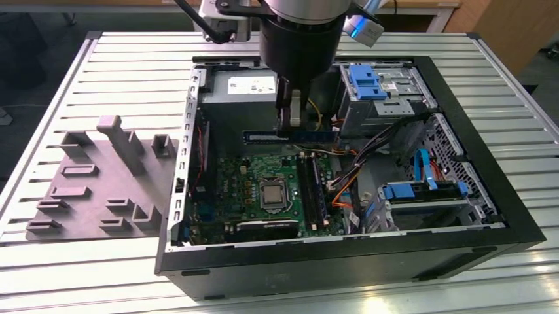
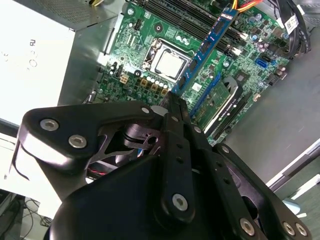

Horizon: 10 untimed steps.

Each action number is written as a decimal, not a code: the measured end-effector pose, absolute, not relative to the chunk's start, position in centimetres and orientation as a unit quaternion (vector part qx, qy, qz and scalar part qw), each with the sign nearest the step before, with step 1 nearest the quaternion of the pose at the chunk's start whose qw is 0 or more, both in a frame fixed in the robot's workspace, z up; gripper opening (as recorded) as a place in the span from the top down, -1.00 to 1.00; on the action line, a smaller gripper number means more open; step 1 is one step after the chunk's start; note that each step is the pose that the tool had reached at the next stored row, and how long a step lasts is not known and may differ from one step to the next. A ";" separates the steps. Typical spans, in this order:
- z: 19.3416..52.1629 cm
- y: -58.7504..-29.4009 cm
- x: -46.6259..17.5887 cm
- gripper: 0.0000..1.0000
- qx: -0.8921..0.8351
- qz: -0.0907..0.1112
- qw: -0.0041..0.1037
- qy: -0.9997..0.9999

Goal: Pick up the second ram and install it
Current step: 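Pick up the second ram and move it above second insertion slot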

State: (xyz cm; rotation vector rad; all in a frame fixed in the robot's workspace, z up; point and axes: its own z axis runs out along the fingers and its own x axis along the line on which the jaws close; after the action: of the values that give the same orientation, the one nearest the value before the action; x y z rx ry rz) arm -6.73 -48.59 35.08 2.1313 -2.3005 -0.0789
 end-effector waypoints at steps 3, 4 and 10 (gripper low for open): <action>34.9 -48.6 -6.7 0.76 0.679 -0.025 0.002 -0.733; 34.8 -48.6 -6.7 0.76 0.679 -0.025 0.002 -0.733; 34.2 -48.6 -6.6 0.76 0.679 -0.025 0.002 -0.733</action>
State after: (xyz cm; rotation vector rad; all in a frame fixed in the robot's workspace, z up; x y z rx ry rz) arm -6.65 -48.59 34.16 2.1312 -2.3004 -0.0788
